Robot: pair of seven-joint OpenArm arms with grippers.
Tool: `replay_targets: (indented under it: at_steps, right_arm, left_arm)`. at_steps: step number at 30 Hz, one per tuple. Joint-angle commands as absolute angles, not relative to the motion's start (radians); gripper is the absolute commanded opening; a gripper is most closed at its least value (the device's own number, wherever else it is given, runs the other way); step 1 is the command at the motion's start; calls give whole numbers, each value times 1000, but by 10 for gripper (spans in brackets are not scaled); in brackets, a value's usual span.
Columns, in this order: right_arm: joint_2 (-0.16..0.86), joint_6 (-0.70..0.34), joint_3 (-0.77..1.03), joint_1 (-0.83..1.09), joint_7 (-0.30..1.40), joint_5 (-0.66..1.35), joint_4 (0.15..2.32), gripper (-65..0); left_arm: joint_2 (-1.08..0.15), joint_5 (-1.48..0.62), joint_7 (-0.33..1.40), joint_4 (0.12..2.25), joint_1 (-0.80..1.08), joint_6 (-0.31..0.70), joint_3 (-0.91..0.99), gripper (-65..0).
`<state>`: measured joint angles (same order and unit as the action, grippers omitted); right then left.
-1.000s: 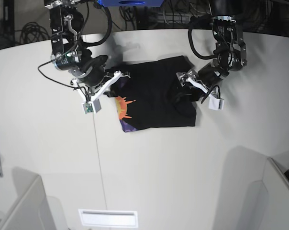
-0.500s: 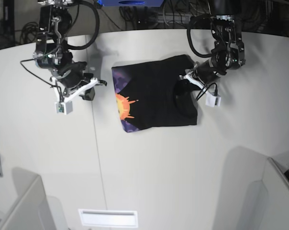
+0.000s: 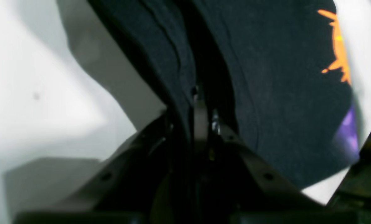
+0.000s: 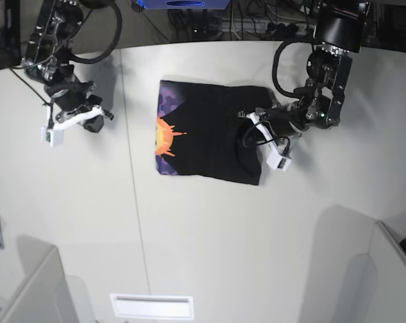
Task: Fold the T-shirt properly
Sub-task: 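Withdraw the right gripper and rotate the bundle with the left gripper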
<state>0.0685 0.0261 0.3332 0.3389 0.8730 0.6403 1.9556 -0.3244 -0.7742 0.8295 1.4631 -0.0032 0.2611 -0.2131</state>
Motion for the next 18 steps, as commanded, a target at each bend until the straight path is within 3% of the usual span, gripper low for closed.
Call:
replay_targets:
  at_steps: [1,10,18]
  right_arm:
    - [76,19,338,337,854,653,1972,-650]
    - [74,19,340,377,854,653,1972,-650]
    - [74,19,349,398,854,653,1969,-650]
  left_arm:
    - [-355,-765,843,1472,-39,259,-252,-650]
    - [-472,-736,843,1469,-257,259,-605,-650]
    - [-466,-361,834,1477,-355,268,-863,-650]
